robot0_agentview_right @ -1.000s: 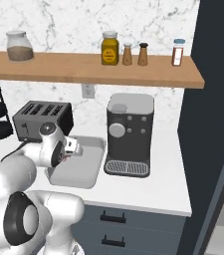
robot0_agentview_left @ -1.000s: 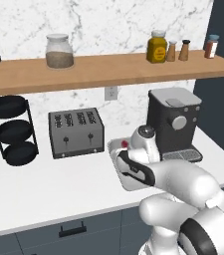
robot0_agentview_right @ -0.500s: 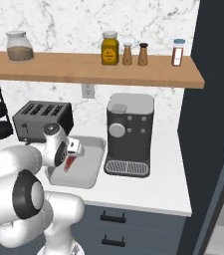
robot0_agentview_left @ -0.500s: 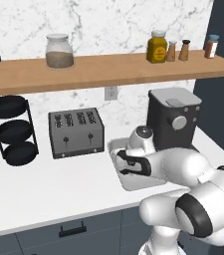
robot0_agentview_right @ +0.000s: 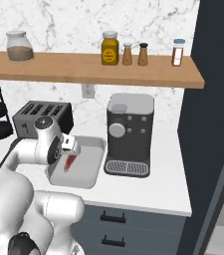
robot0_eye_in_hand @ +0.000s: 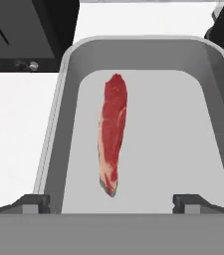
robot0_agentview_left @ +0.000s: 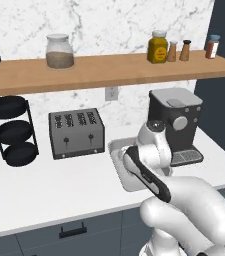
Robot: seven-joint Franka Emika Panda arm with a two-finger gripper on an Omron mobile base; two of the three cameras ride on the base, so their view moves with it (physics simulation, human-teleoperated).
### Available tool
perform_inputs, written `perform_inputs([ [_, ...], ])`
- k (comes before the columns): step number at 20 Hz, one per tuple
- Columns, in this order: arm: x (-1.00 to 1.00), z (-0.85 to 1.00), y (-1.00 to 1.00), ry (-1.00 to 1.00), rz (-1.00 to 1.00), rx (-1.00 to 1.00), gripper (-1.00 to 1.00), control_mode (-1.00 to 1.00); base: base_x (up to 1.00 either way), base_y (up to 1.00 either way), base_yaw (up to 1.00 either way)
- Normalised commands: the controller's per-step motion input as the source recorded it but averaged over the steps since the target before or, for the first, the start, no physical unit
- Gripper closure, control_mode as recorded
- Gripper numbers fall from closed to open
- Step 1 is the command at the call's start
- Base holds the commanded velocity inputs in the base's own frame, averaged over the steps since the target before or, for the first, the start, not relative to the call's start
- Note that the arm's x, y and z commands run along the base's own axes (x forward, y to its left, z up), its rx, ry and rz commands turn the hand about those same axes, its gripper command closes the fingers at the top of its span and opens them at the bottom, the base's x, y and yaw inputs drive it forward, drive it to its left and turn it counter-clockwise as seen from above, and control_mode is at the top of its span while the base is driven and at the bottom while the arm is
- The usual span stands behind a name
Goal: Place one sweet potato and one steak in each tupperware on the nearby counter, to pack two identical lunches.
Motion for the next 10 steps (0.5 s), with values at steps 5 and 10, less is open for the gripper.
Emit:
perform_inputs([
  [5,-0.94,0.65,-0.26,-0.17,0.00,0.00,-1.00,-1.00,0.00,0.00,0.00],
  [10,-0.74,0.86,-0.31,-0.21,0.00,0.00,-1.00,-1.00,0.00,0.00,0.00],
])
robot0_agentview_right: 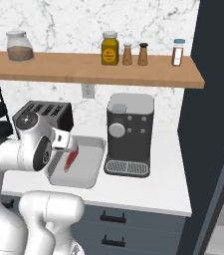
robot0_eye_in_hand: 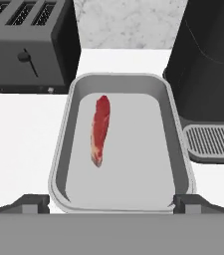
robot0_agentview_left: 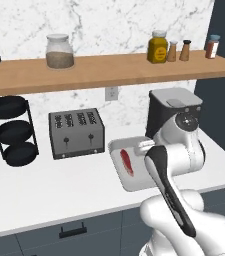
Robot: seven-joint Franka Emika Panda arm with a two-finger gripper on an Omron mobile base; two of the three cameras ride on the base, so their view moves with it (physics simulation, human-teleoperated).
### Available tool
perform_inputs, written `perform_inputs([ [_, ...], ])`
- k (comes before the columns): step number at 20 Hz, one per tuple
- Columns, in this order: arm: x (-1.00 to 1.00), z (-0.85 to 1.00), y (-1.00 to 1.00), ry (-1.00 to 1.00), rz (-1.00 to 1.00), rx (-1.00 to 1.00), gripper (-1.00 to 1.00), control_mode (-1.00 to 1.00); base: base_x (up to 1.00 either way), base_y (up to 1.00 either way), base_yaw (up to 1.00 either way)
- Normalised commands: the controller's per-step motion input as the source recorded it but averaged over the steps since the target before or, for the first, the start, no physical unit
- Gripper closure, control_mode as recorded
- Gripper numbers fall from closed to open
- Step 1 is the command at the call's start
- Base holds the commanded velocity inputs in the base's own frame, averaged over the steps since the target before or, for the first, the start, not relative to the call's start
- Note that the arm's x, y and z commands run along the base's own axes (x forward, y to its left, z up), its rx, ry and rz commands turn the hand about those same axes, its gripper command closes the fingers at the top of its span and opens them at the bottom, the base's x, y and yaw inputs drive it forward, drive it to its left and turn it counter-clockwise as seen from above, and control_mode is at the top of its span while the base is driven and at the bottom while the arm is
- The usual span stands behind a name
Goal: Place one sweet potato and one steak in each tupperware on the nearby counter, to pack two identical lunches.
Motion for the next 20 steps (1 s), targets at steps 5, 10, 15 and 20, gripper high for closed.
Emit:
perform_inputs([
  [5,-0.59,0.34,-0.45,-0.27,0.00,0.00,-1.00,-1.00,0.00,0.00,0.00],
  [10,-0.34,-0.37,-0.07,-0.08,-0.02,0.00,-1.00,-1.00,0.00,0.00,0.00],
  [15,-0.06,-0.35,0.03,0.00,-0.02,0.00,-1.00,-1.00,0.00,0.00,0.00],
  [20,0.00,0.00,0.00,0.00,0.00,0.00,-1.00,-1.00,0.00,0.00,0.00],
])
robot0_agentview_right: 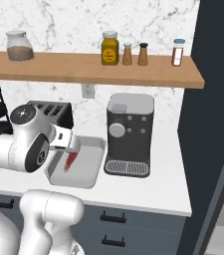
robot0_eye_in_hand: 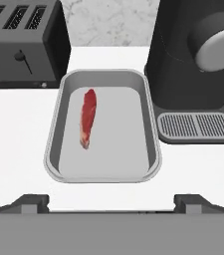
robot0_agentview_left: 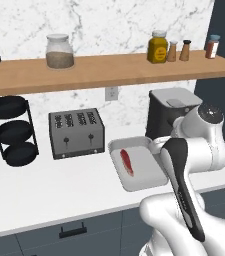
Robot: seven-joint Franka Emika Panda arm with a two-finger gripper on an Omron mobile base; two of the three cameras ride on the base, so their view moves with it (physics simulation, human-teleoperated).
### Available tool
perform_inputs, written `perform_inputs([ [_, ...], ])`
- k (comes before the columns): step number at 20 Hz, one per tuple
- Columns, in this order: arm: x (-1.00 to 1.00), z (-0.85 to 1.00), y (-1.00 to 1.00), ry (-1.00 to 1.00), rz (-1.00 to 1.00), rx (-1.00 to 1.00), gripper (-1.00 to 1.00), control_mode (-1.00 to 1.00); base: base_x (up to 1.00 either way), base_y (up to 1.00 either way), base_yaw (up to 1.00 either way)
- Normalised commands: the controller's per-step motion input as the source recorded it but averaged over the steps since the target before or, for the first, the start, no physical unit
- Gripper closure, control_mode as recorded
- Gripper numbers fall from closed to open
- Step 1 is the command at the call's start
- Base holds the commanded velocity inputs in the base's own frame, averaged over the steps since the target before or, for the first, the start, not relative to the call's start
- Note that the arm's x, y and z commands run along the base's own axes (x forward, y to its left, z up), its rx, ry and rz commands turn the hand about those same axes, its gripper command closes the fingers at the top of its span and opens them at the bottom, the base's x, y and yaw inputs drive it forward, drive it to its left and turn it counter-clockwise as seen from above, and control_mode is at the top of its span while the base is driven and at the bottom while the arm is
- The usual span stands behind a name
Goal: Place one sweet potato and one steak in each tupperware on the nearby counter, to pack two identical lunches.
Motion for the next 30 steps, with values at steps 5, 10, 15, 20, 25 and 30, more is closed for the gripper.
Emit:
perform_inputs([
  [5,-0.16,0.00,0.00,0.00,0.00,0.00,-1.00,-1.00,0.00,0.00,0.00],
  [10,0.00,0.00,0.00,0.00,0.00,0.00,-1.00,1.00,-0.66,-0.17,-0.03],
  [15,0.00,0.00,0.00,0.00,0.00,0.00,-1.00,1.00,-0.69,-0.30,-0.07],
  [20,0.00,0.00,0.00,0.00,0.00,0.00,-1.00,1.00,-0.26,-0.81,-0.04],
  [25,0.00,0.00,0.00,0.00,0.00,0.00,-1.00,1.00,-0.05,-1.00,0.00],
  [30,0.00,0.00,0.00,0.00,0.00,0.00,-1.00,1.00,-0.57,-0.82,0.00],
])
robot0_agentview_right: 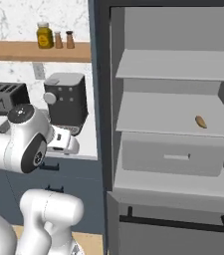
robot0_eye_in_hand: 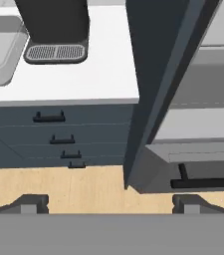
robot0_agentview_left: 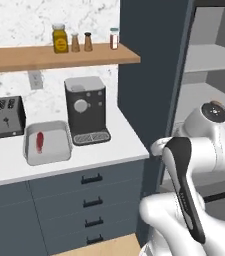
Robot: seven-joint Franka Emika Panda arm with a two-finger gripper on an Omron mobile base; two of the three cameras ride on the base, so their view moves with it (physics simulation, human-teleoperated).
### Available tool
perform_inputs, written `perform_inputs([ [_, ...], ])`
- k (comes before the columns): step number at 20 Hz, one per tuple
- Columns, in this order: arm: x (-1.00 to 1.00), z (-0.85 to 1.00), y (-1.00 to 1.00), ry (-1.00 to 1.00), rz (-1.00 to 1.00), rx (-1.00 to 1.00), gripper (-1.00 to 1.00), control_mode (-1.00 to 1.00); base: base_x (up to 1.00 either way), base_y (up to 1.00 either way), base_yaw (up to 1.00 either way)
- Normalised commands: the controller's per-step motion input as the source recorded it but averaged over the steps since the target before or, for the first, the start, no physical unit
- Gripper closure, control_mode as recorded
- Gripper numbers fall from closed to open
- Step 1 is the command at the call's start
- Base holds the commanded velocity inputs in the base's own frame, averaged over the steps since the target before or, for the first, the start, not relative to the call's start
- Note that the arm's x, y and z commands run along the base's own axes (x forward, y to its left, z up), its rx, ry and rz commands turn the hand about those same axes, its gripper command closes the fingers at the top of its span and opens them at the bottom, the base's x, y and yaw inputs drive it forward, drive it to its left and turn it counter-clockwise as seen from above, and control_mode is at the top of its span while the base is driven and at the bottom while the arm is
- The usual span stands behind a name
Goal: Place one sweet potato and one steak in each tupperware on the nearby counter, to pack two identical lunches.
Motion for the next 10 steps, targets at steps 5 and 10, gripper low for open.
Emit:
perform_inputs([
  [5,0.00,0.00,0.00,0.00,0.00,0.00,-1.00,1.00,-0.24,-0.61,0.00],
  [10,0.00,0.00,0.00,0.00,0.00,0.00,-1.00,1.00,0.03,-0.73,0.00],
])
